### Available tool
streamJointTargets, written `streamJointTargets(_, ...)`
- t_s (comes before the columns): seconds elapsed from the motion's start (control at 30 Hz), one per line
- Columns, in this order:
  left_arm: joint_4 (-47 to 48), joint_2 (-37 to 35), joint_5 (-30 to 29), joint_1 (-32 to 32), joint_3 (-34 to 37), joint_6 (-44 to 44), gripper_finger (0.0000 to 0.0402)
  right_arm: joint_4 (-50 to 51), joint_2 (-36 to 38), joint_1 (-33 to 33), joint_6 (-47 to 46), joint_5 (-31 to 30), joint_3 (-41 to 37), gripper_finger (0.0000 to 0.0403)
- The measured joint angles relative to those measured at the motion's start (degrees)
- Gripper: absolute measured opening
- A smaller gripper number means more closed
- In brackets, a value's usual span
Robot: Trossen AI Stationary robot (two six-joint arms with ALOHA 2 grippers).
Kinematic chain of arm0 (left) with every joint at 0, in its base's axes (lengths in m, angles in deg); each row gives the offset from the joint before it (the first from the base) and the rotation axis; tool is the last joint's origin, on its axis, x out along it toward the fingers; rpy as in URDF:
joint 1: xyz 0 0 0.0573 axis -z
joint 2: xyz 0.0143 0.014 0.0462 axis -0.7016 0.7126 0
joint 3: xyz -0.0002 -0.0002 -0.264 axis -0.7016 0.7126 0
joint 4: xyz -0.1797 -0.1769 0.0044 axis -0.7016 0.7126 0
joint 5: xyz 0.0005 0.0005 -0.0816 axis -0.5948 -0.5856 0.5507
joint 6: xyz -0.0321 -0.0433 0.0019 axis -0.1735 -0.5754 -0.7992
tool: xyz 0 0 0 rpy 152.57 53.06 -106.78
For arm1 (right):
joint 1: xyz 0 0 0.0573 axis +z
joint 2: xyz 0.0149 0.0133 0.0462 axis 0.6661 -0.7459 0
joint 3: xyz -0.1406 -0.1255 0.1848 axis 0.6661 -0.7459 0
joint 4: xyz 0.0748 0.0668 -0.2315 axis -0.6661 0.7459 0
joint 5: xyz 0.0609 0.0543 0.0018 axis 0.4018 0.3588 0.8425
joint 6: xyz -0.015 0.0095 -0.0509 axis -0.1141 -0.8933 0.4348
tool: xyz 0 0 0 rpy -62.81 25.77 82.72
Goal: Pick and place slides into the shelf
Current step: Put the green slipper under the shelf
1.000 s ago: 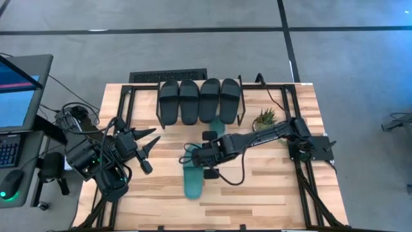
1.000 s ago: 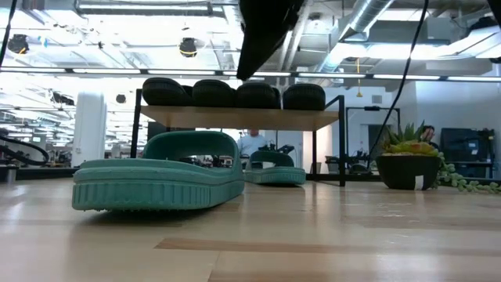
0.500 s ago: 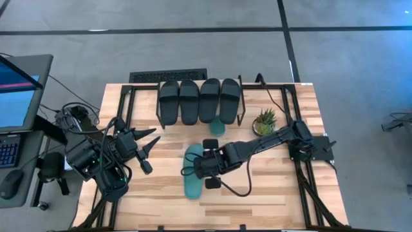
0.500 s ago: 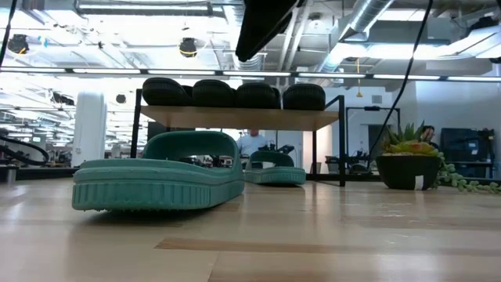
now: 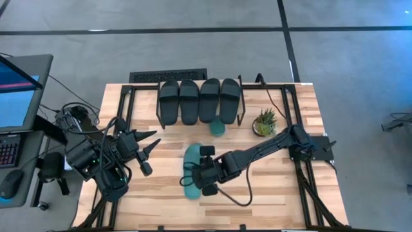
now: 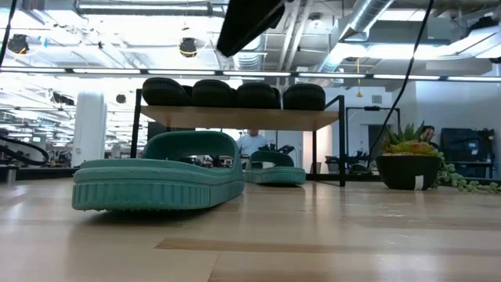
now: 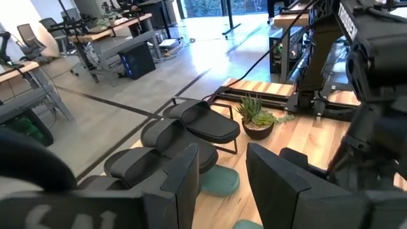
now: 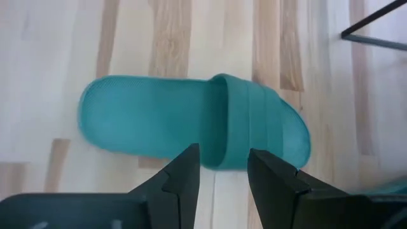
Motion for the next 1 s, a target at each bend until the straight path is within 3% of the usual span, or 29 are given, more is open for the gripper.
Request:
streamJointTargets(0.4,0.0,0.0,0.5,2.8,0.0,0.2,0.0122,-2.1,-2.9,4.1,-6.7,-12.9,-0.1,0.0120)
streamJointTargets(0.8,0.0,0.0,0.4,4.6,0.0,-0.4,0.0122,-7.9,-6.7,4.5,-7.6,-12.6,0.1,0.0120)
streamJointTargets(1.0,0.1,0.0,0.6,4.7,0.0,-0.5,0.0122,-4.3,-7.4,4.2,-11.4,-18.1,-0.1,0.0111)
